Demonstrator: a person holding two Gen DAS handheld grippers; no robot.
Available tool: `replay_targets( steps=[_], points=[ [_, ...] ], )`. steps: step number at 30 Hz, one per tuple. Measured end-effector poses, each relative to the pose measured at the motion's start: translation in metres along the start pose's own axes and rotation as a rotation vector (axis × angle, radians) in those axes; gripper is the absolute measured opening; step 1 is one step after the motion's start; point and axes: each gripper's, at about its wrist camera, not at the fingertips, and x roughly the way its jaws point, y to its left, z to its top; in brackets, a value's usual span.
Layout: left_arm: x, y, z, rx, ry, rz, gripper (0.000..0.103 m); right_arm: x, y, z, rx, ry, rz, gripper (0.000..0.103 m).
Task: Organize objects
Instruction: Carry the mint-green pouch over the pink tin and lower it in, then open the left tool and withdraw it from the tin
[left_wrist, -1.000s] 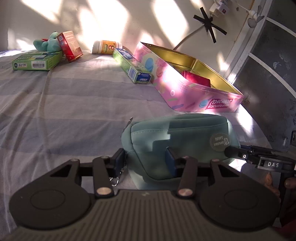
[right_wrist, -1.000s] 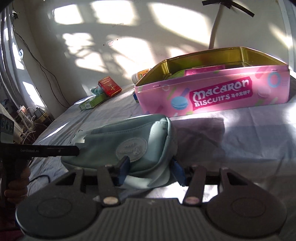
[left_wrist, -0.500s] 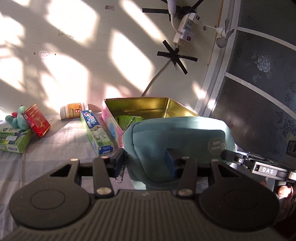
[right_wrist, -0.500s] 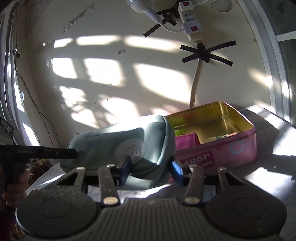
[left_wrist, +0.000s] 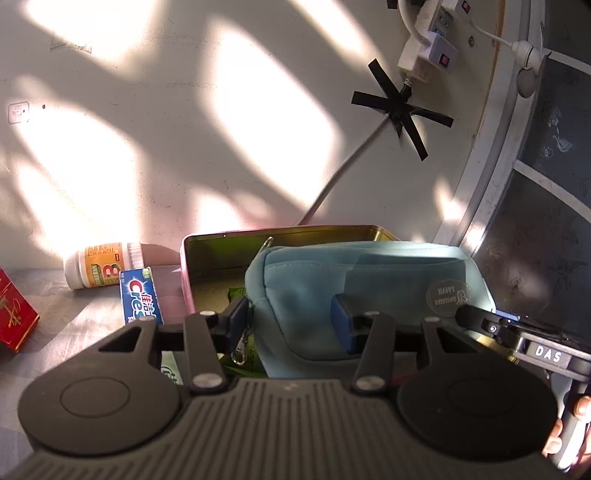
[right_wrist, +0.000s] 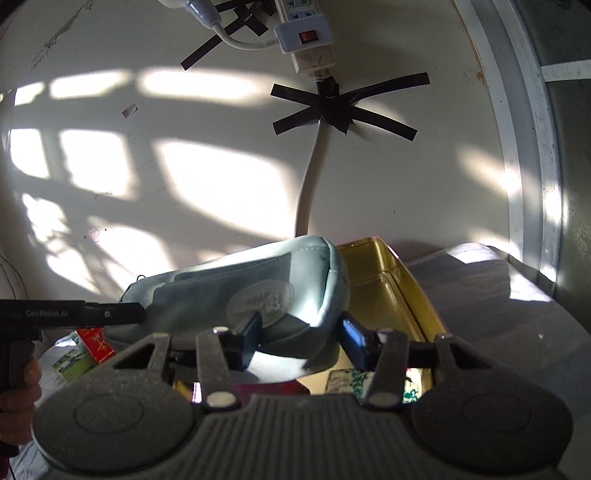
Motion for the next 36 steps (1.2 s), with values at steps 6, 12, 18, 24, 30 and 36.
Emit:
replay_targets(
  steps=[6, 12, 18, 24, 30, 36],
  points=[
    [0.019, -0.005, -0.004, -0.008, 0.040, 0.069, 0.053, 0.013, 0.001, -0.003, -0.003, -0.046, -0.085, 0.059],
    [-0.021, -0.030, -0.022, 0.080, 0.008, 0.126, 0.054, -0.025, 0.023, -0.026, -0.025, -0.117, -0.071, 0.060],
    [-0.068, -0.052, -0.048, 0.169, -0.046, 0.171, 0.054, -0.072, 0.052, -0.054, -0.016, -0.190, -0.040, 0.060],
    [-0.101, -0.051, -0.077, 0.194, -0.050, 0.213, 0.056, -0.103, 0.066, -0.079, 0.012, -0.160, 0.005, 0.060],
    [-0.113, -0.040, -0.105, 0.184, -0.024, 0.270, 0.056, -0.111, 0.078, -0.102, 0.011, -0.100, 0.029, 0.060],
    [-0.117, -0.023, -0.128, 0.156, 0.017, 0.302, 0.056, -0.111, 0.088, -0.118, 0.005, -0.057, 0.039, 0.060]
  ],
)
